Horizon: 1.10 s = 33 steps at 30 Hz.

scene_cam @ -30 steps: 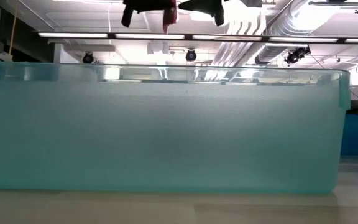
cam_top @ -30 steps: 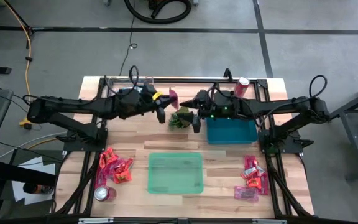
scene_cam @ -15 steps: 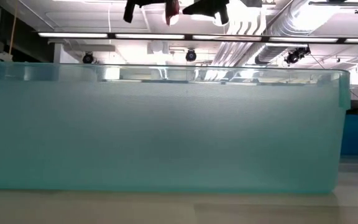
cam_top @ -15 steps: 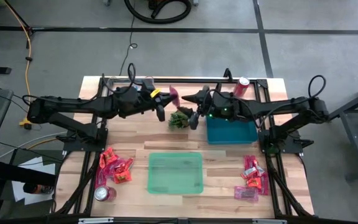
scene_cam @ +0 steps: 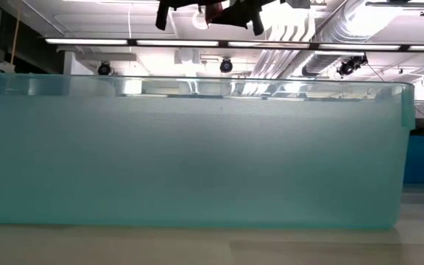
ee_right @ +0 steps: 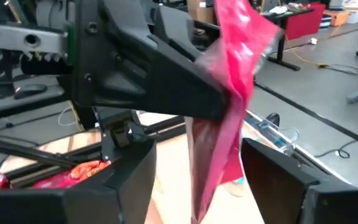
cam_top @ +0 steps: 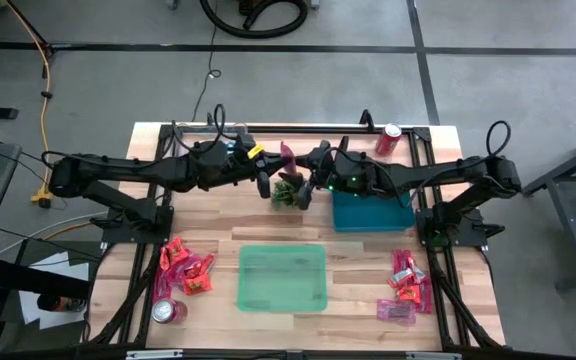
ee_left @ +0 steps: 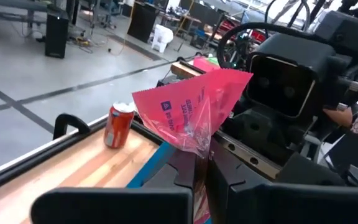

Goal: Sort candy
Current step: Put the red candy into the blue bin

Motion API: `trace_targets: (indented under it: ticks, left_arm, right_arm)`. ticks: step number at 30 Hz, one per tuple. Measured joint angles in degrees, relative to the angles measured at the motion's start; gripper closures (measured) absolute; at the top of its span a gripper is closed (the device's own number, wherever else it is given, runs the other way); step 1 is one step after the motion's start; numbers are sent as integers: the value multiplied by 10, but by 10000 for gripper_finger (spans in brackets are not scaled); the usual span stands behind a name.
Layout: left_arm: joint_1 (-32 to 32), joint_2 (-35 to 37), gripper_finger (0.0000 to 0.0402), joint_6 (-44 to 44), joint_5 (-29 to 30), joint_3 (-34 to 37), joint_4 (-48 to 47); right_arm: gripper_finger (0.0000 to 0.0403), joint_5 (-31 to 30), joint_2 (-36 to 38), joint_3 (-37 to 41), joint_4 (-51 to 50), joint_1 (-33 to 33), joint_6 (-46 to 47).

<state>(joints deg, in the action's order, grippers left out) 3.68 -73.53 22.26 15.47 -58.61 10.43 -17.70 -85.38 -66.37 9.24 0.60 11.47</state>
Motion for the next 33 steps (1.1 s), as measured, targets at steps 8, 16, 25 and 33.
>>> trace_targets:
  ticks: [8, 16, 25, 33]
  left_arm:
    - [0, 0, 393, -3, 3, 0, -3]
    - [10, 9, 350, -4, -2, 0, -37]
    - [52, 92, 248, -9, 55, 0, -247]
    - [58, 135, 220, 42, 57, 33, -343]
  right_arm:
    - [346, -10, 0, 0, 0, 0, 0]
    - [390, -15, 23, 0, -49, 4, -10]
    - [398, -66, 131, 0, -334, 23, 19]
    - [399, -38, 212, 141, -499, 19, 174]
